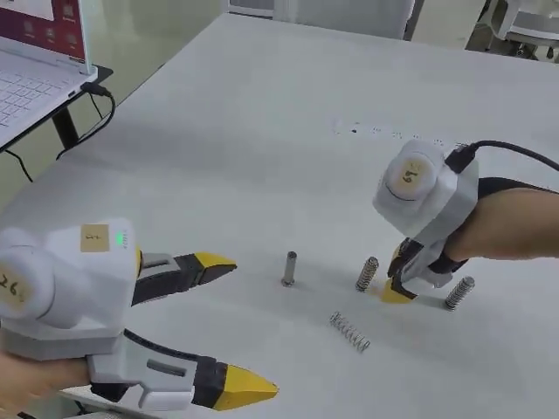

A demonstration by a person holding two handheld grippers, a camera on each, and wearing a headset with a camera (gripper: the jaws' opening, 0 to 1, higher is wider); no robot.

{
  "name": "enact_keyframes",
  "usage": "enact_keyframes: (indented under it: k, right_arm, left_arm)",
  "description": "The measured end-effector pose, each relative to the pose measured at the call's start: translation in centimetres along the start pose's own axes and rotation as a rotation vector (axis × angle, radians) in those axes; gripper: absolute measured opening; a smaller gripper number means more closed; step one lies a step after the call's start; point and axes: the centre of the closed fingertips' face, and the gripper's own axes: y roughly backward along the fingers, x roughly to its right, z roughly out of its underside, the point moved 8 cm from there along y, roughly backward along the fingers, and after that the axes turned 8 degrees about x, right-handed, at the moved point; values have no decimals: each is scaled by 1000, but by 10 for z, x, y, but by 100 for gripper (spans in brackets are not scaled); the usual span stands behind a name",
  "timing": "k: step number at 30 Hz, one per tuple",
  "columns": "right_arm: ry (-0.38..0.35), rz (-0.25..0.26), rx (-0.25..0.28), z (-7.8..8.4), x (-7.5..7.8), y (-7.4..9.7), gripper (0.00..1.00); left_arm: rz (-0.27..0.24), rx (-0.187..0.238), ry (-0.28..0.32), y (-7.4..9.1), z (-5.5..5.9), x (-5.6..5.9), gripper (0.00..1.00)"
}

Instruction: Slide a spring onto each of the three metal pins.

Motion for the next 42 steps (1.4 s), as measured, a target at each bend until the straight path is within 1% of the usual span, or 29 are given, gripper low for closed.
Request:
enact_keyframes:
  k: [3, 9, 19, 25, 32, 36, 40, 42]
  right_arm:
    - [-3, 2, 6, 2, -5, 2, 20]
    - [-38, -9, 60, 0, -17, 7, 20]
    - [-71, -35, 101, 1, -40, 2, 20]
    - [-80, -54, 110, 0, -49, -5, 20]
    - [-90, -64, 110, 0, -56, -14, 20]
    - [-99, -58, 110, 0, -60, -20, 19]
    - [-97, -22, 95, 1, -60, -24, 18]
    - [-103, -14, 94, 1, -61, -26, 18]
  left_arm:
    - [5, -1, -3, 0, 0, 0, 78]
    - [12, -6, -8, 0, 0, 1, 78]
    - [24, -11, -16, -2, -1, 1, 78]
    - [28, -16, -17, -3, -1, 2, 78]
    - [29, -16, -19, -4, -2, 2, 77]
    - [31, -19, -19, -4, -1, 4, 76]
    - [31, -21, -17, -4, 0, 5, 76]
    - [30, -23, -18, -3, 0, 5, 76]
